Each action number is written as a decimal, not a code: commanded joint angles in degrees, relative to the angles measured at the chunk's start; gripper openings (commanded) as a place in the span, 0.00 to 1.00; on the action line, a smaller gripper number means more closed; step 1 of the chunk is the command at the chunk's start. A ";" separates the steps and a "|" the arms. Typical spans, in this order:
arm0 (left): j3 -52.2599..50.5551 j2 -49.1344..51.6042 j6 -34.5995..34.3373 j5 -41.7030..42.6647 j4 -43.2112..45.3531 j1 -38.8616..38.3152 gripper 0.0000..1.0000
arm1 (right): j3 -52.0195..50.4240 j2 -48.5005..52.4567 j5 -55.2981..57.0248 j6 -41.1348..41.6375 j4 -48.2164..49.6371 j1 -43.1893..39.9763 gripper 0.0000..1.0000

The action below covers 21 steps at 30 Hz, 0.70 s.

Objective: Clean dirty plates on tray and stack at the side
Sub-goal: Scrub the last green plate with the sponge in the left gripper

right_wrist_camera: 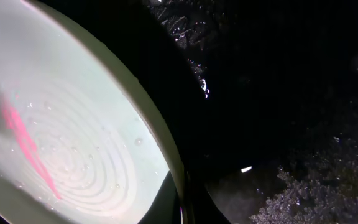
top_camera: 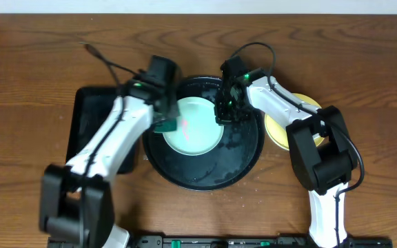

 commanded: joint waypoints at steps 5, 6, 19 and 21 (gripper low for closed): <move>0.61 9.90 -0.50 0.24 2.27 -3.89 0.07 | -2.25 2.36 -0.24 1.51 -0.02 2.14 0.01; 0.61 10.82 -1.25 0.70 2.05 -3.93 0.07 | -2.25 2.36 -0.24 1.51 -0.02 2.14 0.01; 0.61 13.62 1.14 23.61 8.26 -4.68 0.07 | -2.25 2.36 -0.24 1.51 -0.04 2.14 0.01; 0.61 13.62 -0.20 17.62 9.68 -4.35 0.08 | -2.25 2.36 -0.22 1.29 -0.07 2.14 0.01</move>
